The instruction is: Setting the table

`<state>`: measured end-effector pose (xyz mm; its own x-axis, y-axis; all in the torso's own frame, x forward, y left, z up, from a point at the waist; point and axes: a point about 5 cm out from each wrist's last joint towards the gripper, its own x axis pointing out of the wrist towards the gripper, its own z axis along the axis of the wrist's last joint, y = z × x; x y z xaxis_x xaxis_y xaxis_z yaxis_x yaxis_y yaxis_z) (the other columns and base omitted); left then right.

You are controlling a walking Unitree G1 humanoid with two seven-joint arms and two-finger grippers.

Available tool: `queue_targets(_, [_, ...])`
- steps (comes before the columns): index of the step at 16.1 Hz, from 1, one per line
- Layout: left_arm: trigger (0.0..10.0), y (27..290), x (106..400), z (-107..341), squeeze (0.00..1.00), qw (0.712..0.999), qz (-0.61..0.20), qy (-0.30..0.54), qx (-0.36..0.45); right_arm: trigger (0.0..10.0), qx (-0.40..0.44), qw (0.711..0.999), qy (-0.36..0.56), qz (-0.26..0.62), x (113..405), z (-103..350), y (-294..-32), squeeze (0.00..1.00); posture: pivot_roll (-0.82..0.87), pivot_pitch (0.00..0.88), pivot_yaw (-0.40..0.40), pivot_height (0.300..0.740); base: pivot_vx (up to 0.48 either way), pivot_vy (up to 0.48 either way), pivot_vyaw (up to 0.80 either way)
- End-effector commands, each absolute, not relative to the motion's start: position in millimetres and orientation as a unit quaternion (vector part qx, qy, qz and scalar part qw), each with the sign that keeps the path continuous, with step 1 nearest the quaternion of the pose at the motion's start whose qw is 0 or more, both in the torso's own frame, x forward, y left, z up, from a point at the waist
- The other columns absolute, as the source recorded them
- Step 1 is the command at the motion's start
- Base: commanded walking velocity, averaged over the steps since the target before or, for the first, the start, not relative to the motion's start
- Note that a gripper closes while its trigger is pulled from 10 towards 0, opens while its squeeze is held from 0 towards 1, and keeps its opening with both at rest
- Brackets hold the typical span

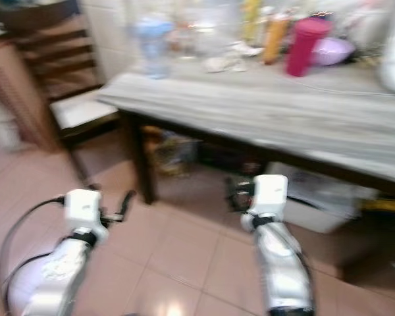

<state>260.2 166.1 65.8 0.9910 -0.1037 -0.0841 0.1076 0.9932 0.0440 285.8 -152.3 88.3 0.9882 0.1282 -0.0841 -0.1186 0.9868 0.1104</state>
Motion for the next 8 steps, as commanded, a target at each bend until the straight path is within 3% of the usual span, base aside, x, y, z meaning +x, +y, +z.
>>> queue_targets(1, [10.0,168.1,259.0,63.6,0.0,0.997,-0.041,0.05,0.034,10.0,0.054,0.996,0.047,0.059,285.0,89.1,-154.7,0.0,-0.13,0.088,0.015,0.74,0.0,0.0,0.0])
queue_targets(4, [10.0,169.0,260.1,64.3,0.0,0.997,-0.035,0.051,0.035,10.0,0.057,0.996,0.045,0.059,285.6,91.4,-154.0,0.0,-0.13,0.091,0.016,0.74,0.0,0.0,0.0])
queue_targets(8, [10.0,167.8,260.4,63.4,0.0,0.997,-0.033,0.059,0.037,10.0,0.055,0.996,0.051,0.056,284.2,89.2,-155.7,0.0,-0.13,0.094,0.021,0.74,0.0,0.0,-0.78])
